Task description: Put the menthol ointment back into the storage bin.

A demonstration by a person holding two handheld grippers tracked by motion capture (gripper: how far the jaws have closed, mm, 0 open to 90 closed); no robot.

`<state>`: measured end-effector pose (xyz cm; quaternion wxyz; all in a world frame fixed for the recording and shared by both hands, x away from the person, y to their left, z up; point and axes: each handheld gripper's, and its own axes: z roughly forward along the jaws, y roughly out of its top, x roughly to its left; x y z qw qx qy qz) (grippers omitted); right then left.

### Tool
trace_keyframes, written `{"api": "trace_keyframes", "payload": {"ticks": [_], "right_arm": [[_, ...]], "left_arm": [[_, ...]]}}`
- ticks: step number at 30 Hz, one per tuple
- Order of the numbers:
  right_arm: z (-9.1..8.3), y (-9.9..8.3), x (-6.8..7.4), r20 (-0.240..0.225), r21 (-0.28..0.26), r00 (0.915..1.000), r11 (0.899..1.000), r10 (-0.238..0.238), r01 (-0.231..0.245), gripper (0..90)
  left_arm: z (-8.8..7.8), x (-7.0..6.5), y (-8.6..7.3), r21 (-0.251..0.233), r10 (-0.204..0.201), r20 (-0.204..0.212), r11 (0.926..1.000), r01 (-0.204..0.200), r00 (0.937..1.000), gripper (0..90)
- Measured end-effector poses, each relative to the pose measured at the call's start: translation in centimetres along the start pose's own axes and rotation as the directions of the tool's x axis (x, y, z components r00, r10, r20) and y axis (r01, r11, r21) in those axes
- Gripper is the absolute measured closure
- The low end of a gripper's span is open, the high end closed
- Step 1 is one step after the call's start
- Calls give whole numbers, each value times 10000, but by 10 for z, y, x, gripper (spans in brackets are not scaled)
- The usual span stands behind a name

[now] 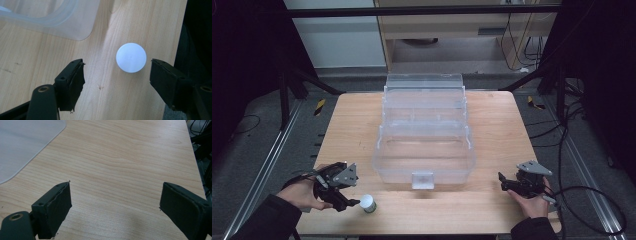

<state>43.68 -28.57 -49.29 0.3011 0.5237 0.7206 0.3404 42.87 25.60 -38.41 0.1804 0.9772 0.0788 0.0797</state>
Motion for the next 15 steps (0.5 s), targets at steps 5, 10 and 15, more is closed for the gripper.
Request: {"api": "trace_keyframes", "payload": {"ticks": [5,10,15], "right_arm": [[0,0,0,-14,9,10000,10000,-10,10,105],[1,0,0,-40,71,10000,10000,-64,64,105],[1,-1,1,-54,169,9999,9998,-122,123,105]], "left_arm": [[8,-1,6,308,390,226,9987,-397,9990,290],[16,-2,10,703,714,418,9948,-742,9966,310],[26,-3,11,963,924,700,9904,-990,9933,323]]}}
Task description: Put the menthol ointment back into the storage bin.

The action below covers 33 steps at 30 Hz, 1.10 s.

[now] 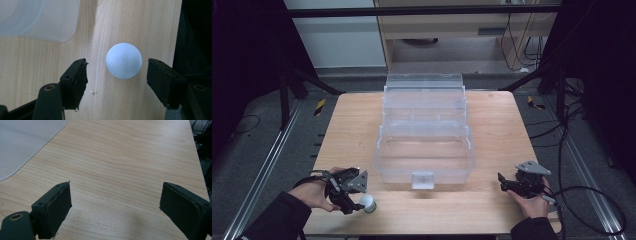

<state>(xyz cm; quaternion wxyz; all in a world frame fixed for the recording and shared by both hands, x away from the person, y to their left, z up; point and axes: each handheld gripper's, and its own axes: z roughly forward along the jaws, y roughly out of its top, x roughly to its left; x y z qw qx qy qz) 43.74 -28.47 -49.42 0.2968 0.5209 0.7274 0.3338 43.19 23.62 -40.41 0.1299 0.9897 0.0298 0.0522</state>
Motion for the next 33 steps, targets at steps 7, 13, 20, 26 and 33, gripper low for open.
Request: {"api": "trace_keyframes", "payload": {"ticks": [7,13,20,26,33], "right_arm": [[1,0,1,-30,36,10000,10000,-49,49,105],[2,-1,1,-14,92,9997,9997,-230,231,108],[2,-1,2,-40,156,9997,9996,-226,227,109],[2,-1,2,-44,186,9994,9992,-345,346,111],[3,-1,2,-75,243,9992,9989,-399,400,112]], "left_arm": [[9,-1,4,295,323,203,9990,-329,9993,353],[17,-1,9,454,511,304,9976,-525,9982,377],[24,0,12,626,610,406,9960,-634,9973,432],[29,1,15,831,689,557,9938,-734,9961,470],[30,3,17,1004,654,775,9923,-730,9948,496]]}}
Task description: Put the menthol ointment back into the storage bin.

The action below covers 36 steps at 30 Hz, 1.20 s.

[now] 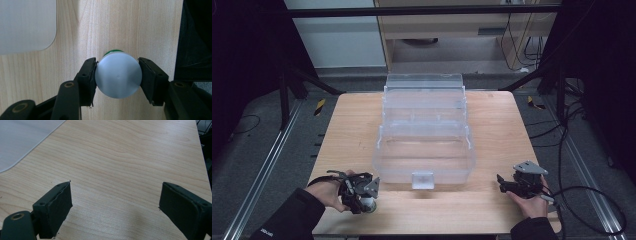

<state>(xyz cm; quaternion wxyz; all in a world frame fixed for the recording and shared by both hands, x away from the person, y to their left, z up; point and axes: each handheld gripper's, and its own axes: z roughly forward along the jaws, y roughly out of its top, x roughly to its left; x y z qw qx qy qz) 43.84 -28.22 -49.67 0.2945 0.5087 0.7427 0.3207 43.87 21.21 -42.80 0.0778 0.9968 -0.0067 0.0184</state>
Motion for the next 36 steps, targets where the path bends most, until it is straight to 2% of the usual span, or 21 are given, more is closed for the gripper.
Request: {"api": "trace_keyframes", "payload": {"ticks": [5,7,10,11,12,16,19,20,26,35,36], "right_arm": [[0,0,0,-3,-9,10000,10000,-8,8,113],[0,0,0,-1,-13,10000,10000,-31,31,113],[0,0,0,-2,5,10000,10000,-51,51,113],[0,0,0,-2,15,10000,10000,-41,41,113],[0,0,0,-23,34,10000,10000,-51,51,113],[0,0,0,-43,37,10000,10000,-78,78,113],[0,0,0,-49,41,10000,10000,-79,79,114],[1,0,0,-30,68,9999,9999,-103,103,114],[0,0,0,-52,68,9999,9999,-101,102,115],[1,-1,0,-57,106,9999,9998,-148,148,115],[1,-1,1,-63,113,9999,9998,-143,144,115]], "left_arm": [[-3,0,0,50,-23,60,10000,23,10000,498],[-10,0,-2,-32,-65,62,10000,65,10000,498],[-26,1,-6,-115,-244,-144,9996,242,9996,499],[-26,1,-6,-115,-244,-144,9996,242,9996,498],[-36,2,-8,-187,-323,-299,9993,317,9990,499],[-55,5,-12,-365,-501,-453,9982,485,9977,499],[-64,7,-13,-383,-521,-572,9980,500,9970,499],[-73,9,-13,-500,-654,-703,9968,620,9954,499],[-95,19,-13,-755,-813,-1000,9944,739,9917,499],[-113,37,-4,-737,-1035,-1050,9926,961,9891,500],[-114,39,-3,-697,-953,-1125,9937,878,9891,500]]}}
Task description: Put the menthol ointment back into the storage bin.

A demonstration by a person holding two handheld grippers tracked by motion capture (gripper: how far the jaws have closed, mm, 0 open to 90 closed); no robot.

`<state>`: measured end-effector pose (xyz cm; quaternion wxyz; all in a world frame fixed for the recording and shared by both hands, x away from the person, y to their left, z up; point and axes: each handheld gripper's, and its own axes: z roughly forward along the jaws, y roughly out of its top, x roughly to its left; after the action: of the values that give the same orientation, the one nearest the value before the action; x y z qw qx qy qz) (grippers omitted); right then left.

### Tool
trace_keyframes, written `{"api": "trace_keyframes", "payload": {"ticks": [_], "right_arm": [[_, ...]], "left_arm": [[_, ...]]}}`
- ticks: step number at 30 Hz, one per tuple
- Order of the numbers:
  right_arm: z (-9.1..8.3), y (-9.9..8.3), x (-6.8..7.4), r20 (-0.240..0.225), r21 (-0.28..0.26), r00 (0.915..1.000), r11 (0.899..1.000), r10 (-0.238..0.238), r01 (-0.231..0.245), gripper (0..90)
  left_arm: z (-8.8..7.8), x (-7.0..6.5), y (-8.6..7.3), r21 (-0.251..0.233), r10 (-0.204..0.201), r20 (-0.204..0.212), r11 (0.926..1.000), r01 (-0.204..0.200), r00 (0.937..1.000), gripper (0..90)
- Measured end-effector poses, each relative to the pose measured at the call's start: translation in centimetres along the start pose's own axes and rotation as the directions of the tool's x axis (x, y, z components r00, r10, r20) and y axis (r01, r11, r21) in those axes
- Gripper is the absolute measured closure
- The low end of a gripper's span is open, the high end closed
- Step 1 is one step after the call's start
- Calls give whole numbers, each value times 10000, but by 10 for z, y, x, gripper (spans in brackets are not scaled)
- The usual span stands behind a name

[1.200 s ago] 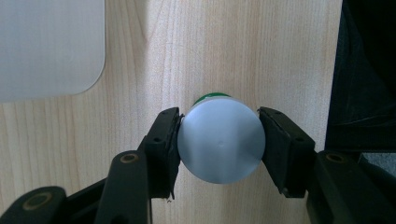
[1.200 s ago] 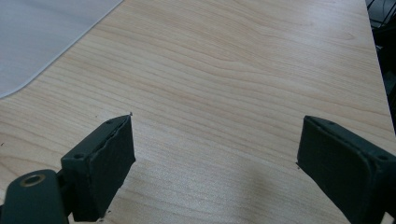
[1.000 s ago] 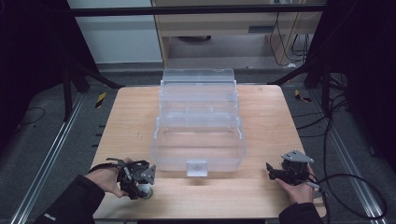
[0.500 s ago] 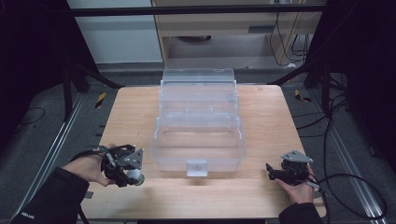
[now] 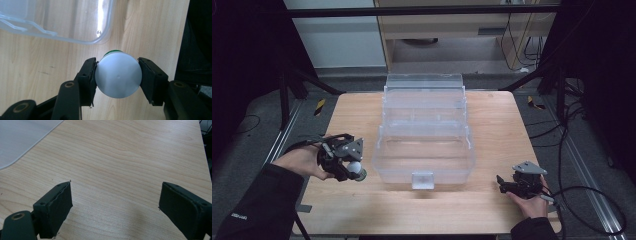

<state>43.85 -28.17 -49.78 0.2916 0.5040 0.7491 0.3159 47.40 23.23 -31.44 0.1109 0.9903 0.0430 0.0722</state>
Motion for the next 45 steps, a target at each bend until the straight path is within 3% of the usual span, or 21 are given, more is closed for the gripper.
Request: {"api": "trace_keyframes", "payload": {"ticks": [11,24,39,45], "right_arm": [[1,0,0,-1,58,10000,10000,-79,79,116],[1,0,0,-57,58,9999,9999,-104,104,116],[3,0,1,-102,93,9999,9999,-115,116,116],[3,0,0,-85,107,9999,9999,-112,113,116]], "left_arm": [[-5,20,14,-89,30,46,10000,-30,10000,500],[1,36,33,-360,161,165,9992,-155,9997,500],[13,47,54,-367,442,311,9984,-430,9985,501],[23,51,56,-130,520,401,9986,-515,9978,501]]}}
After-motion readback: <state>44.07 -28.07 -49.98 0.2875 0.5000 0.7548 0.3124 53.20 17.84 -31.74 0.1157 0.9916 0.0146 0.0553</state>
